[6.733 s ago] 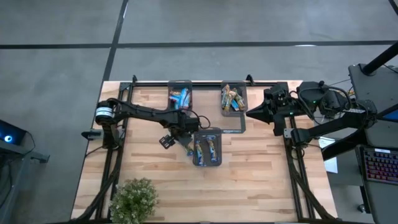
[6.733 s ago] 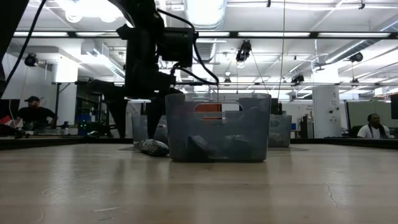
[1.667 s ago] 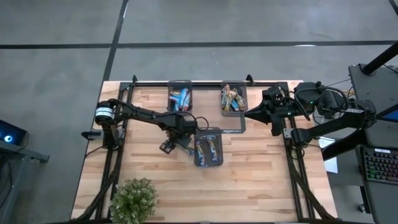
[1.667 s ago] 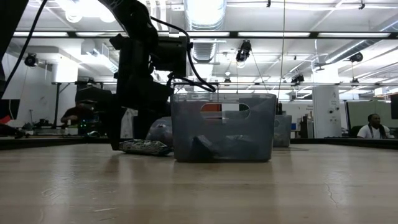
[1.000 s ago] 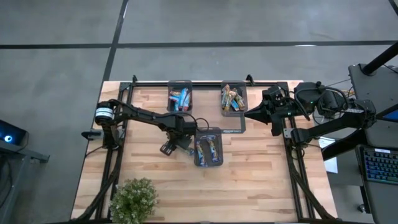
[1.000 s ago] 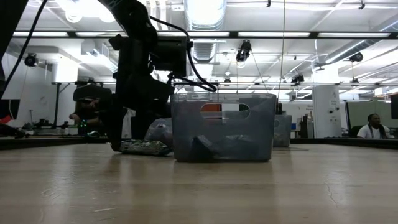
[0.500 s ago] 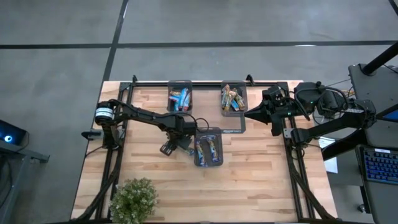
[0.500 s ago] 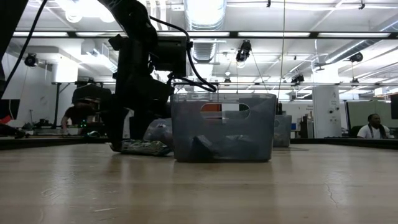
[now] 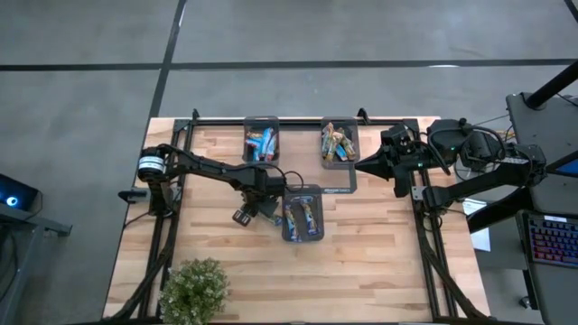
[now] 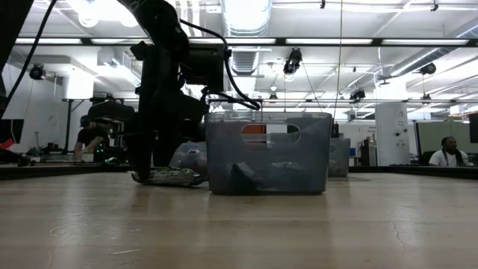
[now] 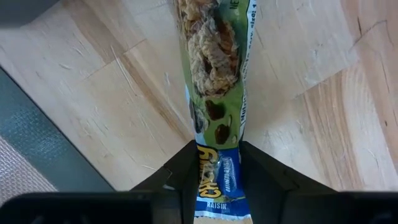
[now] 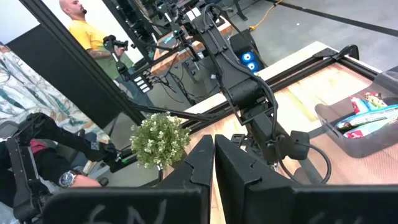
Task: Pick and place Granola Bars by type
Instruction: Put the blue granola bar into the bottom black bin
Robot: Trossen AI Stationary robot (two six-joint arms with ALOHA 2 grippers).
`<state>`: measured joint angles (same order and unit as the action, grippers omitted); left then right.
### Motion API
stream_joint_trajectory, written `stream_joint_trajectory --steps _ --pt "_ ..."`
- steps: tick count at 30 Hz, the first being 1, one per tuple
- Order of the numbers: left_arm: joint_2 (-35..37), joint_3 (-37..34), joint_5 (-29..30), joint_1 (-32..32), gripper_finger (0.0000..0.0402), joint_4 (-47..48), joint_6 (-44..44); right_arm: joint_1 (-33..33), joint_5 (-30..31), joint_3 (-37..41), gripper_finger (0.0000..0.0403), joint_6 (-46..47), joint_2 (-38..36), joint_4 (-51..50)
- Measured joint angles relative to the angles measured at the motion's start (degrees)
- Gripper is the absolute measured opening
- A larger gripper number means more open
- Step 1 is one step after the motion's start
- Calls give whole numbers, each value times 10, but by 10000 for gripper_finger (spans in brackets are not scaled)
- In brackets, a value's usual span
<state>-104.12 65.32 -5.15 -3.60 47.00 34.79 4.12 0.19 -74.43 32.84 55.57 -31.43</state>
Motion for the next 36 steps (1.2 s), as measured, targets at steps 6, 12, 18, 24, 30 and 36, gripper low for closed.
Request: stream_joint_trajectory --steps 6,12,18,24,30,36 --pt "0 0 0 0 85 0 -5 0 0 0 8 0 0 0" --pt "0 0 0 0 84 0 -6 0 0 0 8 0 0 0" --pt "0 0 0 0 84 4 -13 0 0 0 8 0 0 0" --pt "0 0 0 0 69 5 -12 0 0 0 8 0 0 0" --pt "0 7 0 0 62 15 -15 0 0 0 8 0 0 0" --pt "0 33 1 0 63 44 -15 0 0 0 8 0 0 0"
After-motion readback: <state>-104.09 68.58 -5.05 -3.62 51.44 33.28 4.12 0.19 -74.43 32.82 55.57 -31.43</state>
